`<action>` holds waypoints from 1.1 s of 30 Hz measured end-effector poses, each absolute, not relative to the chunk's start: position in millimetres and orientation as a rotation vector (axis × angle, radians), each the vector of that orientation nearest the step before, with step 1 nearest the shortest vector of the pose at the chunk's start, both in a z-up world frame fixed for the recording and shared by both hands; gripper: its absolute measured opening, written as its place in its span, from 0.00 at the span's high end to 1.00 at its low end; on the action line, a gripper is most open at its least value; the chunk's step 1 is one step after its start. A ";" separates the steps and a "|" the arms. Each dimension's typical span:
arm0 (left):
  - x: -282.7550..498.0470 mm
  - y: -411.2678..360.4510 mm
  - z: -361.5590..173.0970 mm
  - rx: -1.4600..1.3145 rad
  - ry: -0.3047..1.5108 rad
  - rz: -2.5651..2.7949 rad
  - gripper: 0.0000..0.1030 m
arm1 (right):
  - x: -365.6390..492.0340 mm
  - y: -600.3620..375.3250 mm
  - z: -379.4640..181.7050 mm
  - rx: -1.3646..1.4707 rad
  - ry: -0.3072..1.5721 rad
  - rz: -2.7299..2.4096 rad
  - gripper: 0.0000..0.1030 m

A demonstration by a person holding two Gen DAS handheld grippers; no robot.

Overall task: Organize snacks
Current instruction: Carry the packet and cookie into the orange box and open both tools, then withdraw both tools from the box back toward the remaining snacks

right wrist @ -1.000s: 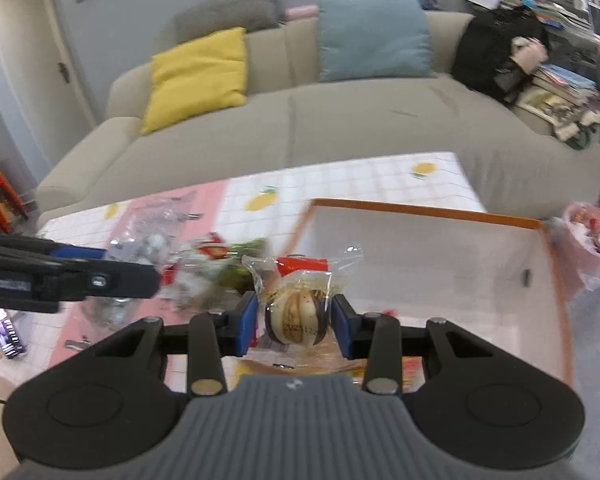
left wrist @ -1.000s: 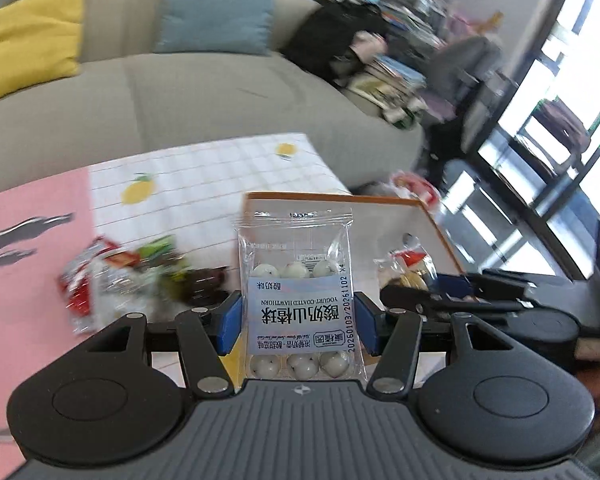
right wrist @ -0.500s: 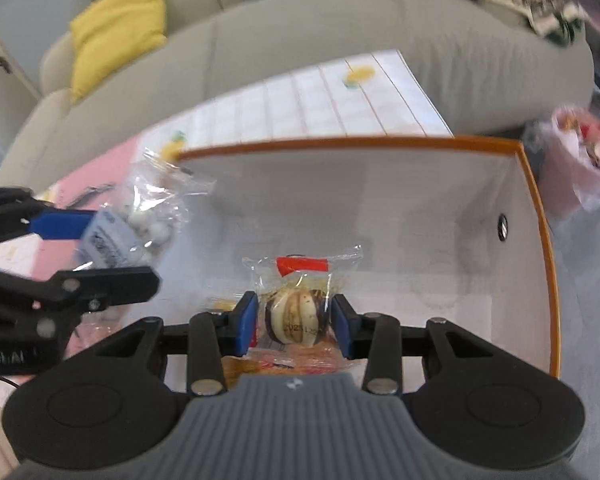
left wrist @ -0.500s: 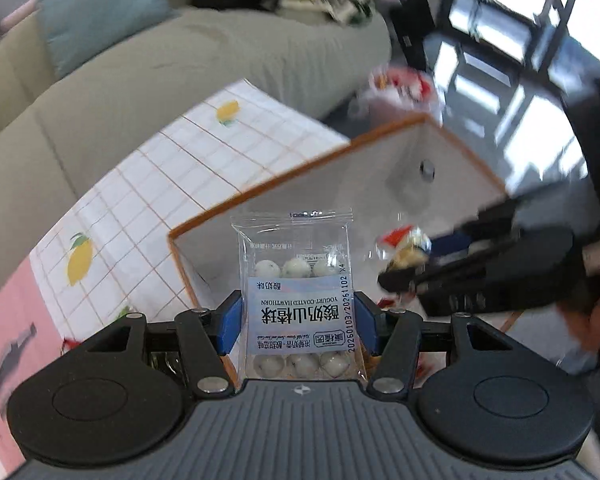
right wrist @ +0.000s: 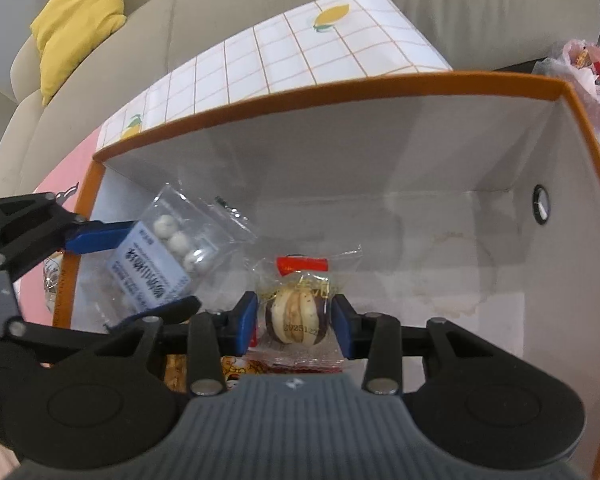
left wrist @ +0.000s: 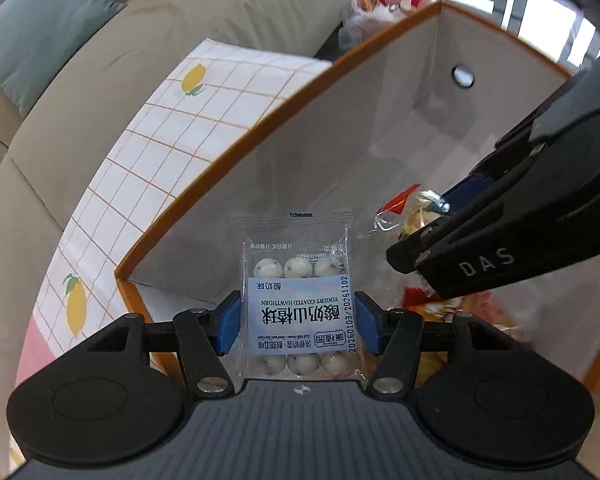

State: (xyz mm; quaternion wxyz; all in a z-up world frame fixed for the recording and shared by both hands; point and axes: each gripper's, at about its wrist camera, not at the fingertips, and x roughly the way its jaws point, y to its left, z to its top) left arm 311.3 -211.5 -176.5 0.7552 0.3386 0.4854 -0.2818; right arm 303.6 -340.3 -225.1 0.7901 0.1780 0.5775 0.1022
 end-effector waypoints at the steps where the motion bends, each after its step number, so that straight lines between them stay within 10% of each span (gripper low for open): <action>1: 312.7 -211.4 -180.4 0.750 1.062 -0.610 0.34 | 304.6 -339.1 -227.4 0.392 1.254 0.220 0.62; 14: 306.2 -210.0 -184.7 0.821 1.040 -0.643 0.18 | 320.2 -322.0 -240.9 0.367 1.326 0.215 0.60; 18: 300.0 -208.9 -172.8 0.843 1.005 -0.639 0.18 | 324.3 -320.4 -238.6 0.388 1.331 0.197 0.40; 33: 259.1 -151.3 -79.4 0.611 0.911 -0.634 0.18 | 272.3 -321.5 -168.5 0.402 1.155 0.149 0.31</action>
